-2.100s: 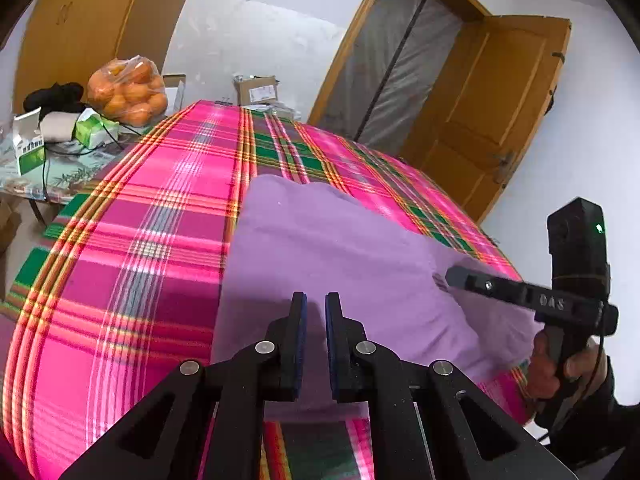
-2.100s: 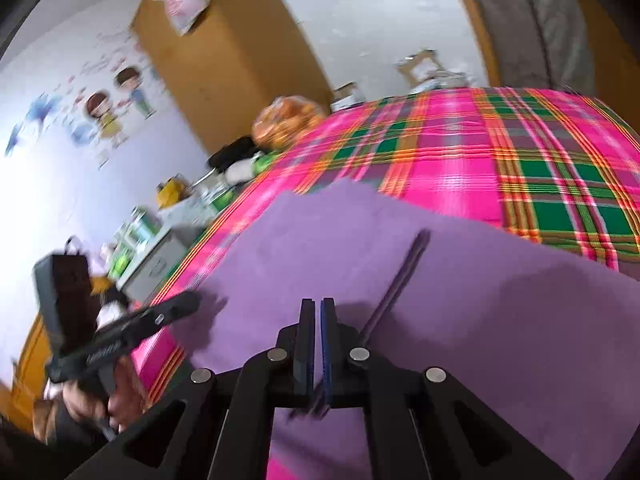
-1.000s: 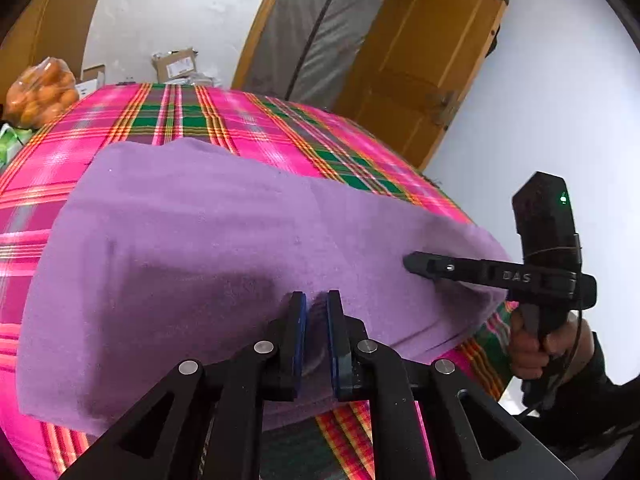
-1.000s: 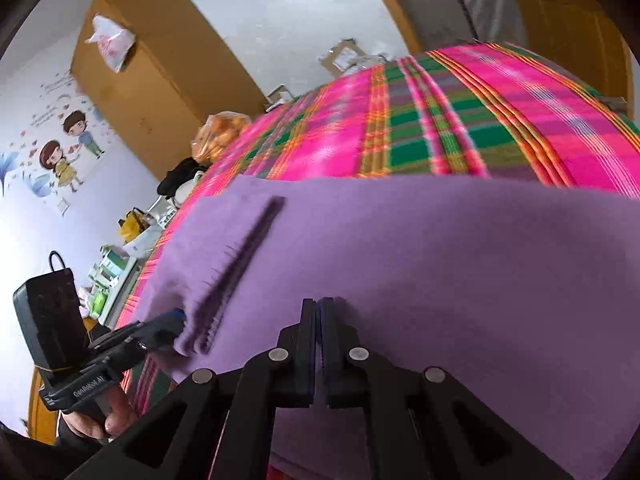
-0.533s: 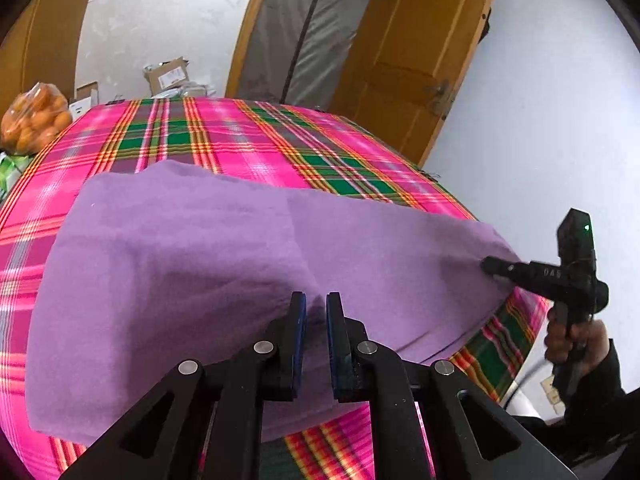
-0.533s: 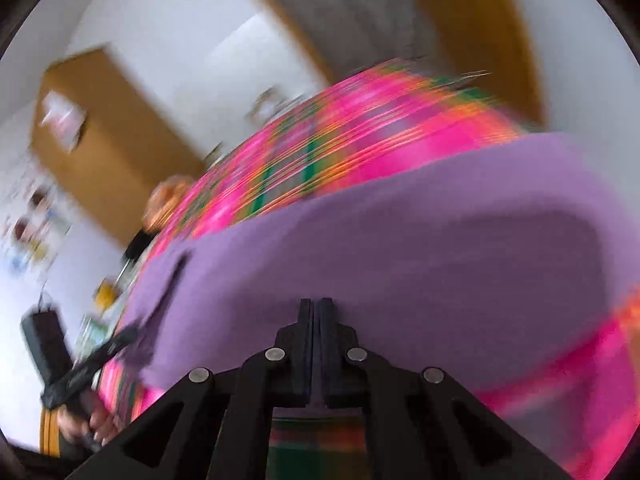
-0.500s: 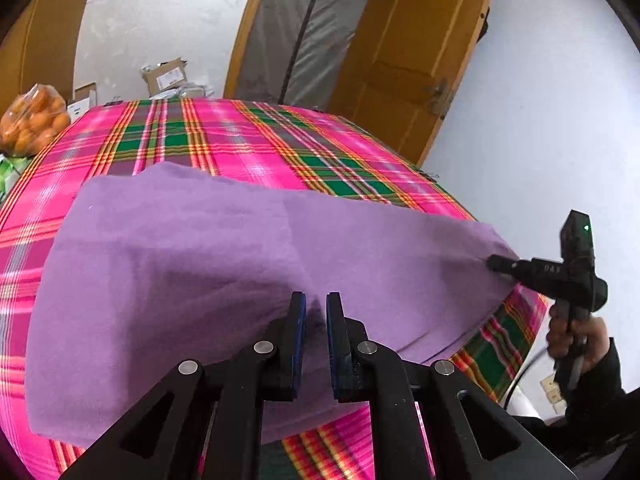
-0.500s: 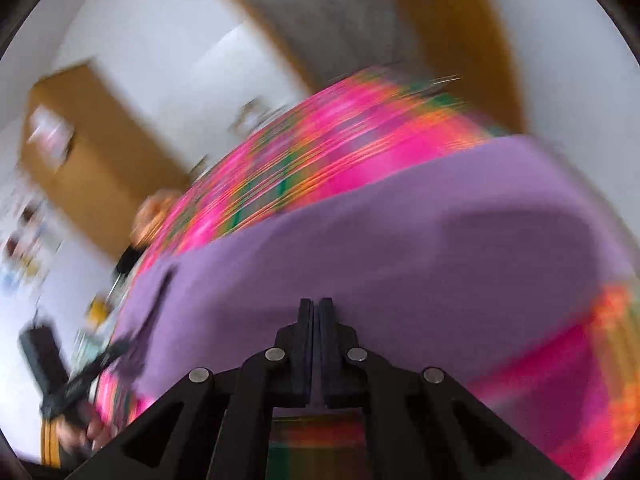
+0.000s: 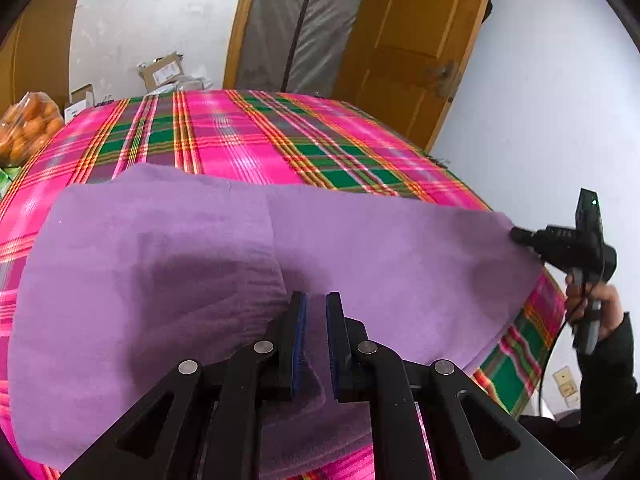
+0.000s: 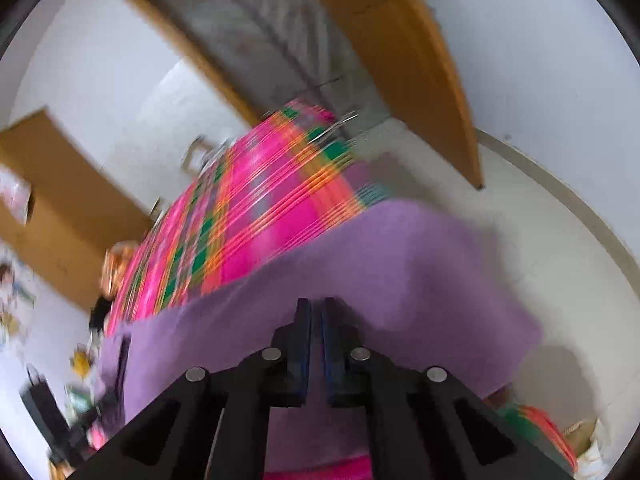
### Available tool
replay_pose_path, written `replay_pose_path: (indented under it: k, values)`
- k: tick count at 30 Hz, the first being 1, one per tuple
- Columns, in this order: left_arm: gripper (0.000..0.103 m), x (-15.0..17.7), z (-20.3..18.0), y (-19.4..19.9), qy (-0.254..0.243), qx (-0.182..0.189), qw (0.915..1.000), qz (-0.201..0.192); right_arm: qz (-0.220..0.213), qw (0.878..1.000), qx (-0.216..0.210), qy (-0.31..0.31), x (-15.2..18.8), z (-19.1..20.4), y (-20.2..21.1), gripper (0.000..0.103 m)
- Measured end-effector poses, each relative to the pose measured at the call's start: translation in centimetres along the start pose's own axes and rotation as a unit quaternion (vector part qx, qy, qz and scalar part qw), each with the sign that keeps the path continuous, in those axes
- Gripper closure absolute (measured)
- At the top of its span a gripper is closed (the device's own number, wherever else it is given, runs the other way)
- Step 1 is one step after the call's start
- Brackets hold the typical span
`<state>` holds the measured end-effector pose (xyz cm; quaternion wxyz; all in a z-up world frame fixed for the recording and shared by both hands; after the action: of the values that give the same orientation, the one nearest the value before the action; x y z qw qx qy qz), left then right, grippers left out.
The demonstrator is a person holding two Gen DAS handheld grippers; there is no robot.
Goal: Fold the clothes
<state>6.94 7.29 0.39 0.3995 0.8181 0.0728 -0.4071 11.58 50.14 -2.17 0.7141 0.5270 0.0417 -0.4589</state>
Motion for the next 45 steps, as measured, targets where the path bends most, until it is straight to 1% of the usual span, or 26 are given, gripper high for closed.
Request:
replay_pose_path:
  k: [2,4,5,6,7,8,9,11,12,14,17,20,22,26,30,34,37,42,44,45]
  values:
    - [0.093,0.1,0.0,-0.1,-0.002,-0.001,1.0000,-0.001,-0.005,0.999,0.000,-0.038,-0.8,-2.0,0.3,0.102]
    - [0.093,0.0,0.1,-0.2,-0.002,-0.001,1.0000,0.001,-0.013,0.998,0.005,-0.065,-1.1,-3.7,1.1,0.101]
    - [0.093,0.0,0.1,-0.3,-0.001,-0.001,1.0000,0.002,-0.021,0.997,0.006,-0.081,-1.0,-4.6,1.5,0.098]
    - [0.093,0.0,0.1,-0.4,-0.001,-0.001,1.0000,0.003,-0.028,0.995,0.007,-0.096,-1.0,-5.5,2.0,0.088]
    - [0.093,-0.1,0.1,-0.4,-0.002,0.000,1.0000,0.004,-0.035,0.993,0.008,-0.111,-0.9,-6.4,2.4,0.082]
    - [0.093,-0.1,0.1,-0.5,-0.002,0.000,1.0000,0.004,-0.039,0.991,0.003,-0.130,-0.8,-7.3,2.7,0.073]
    - [0.093,-0.1,0.1,-0.5,-0.002,0.000,1.0000,0.005,-0.036,0.987,-0.015,-0.155,-0.7,-8.4,2.8,0.068]
    - [0.093,-0.1,0.1,-0.6,-0.003,-0.001,1.0000,0.005,-0.027,0.980,-0.048,-0.193,-0.2,-10.6,2.8,0.065]
    - [0.093,-0.1,0.1,-0.6,-0.003,-0.002,1.0000,0.005,-0.018,0.976,-0.062,-0.210,0.3,-11.3,2.7,0.061]
    - [0.093,-0.1,0.0,-0.6,-0.004,-0.004,1.0000,0.005,-0.002,0.967,-0.084,-0.239,1.2,-12.5,2.5,0.059]
    - [0.093,-0.1,-0.1,-0.6,-0.007,-0.009,0.9999,0.006,0.020,0.955,-0.109,-0.276,2.5,-14.1,2.2,0.057]
    - [0.093,0.0,-0.2,-0.7,-0.008,-0.015,0.9998,0.005,0.039,0.945,-0.129,-0.298,3.5,-15.4,2.1,0.054]
    - [0.093,0.0,-0.2,-0.7,-0.008,-0.018,0.9998,0.005,0.056,0.940,-0.141,-0.306,4.2,-15.5,1.8,0.053]
    - [0.093,0.0,-0.3,-0.6,-0.008,-0.021,0.9997,0.004,0.092,0.926,-0.177,-0.320,4.7,-15.2,-0.1,0.053]
    - [0.093,0.1,-0.2,-0.6,-0.007,-0.018,0.9998,0.002,0.107,0.913,-0.203,-0.336,4.6,-14.7,-1.7,0.052]
    - [0.093,0.1,-0.1,-0.5,-0.003,-0.013,0.9999,0.001,0.105,0.897,-0.223,-0.367,4.3,-14.6,-3.2,0.052]
    - [0.093,0.0,0.1,-0.5,0.001,-0.007,1.0000,0.000,0.093,0.890,-0.234,-0.380,3.9,-14.2,-3.8,0.052]
    - [0.093,0.0,0.1,-0.5,0.005,-0.001,1.0000,-0.002,0.058,0.884,-0.243,-0.395,3.2,-14.2,-3.8,0.051]
    - [0.093,0.0,0.2,-0.5,0.007,0.002,1.0000,-0.002,0.043,0.888,-0.241,-0.390,2.8,-14.2,-3.4,0.051]
    - [0.093,0.0,0.2,-0.5,0.008,0.004,1.0000,-0.002,0.038,0.892,-0.237,-0.384,2.7,-14.1,-3.2,0.051]
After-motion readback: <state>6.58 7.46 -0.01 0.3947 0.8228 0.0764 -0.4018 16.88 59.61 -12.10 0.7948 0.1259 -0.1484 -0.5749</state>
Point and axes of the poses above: each gripper's, at about its wrist camera, not at the fingertips, and y roughly against the way its jaws point, z to its left, x to its underside, the point moved 2 cm from there along -y, roughly the way its jaws point, and after that the axes turned 10 degrees about x, right-handed, at the moved point
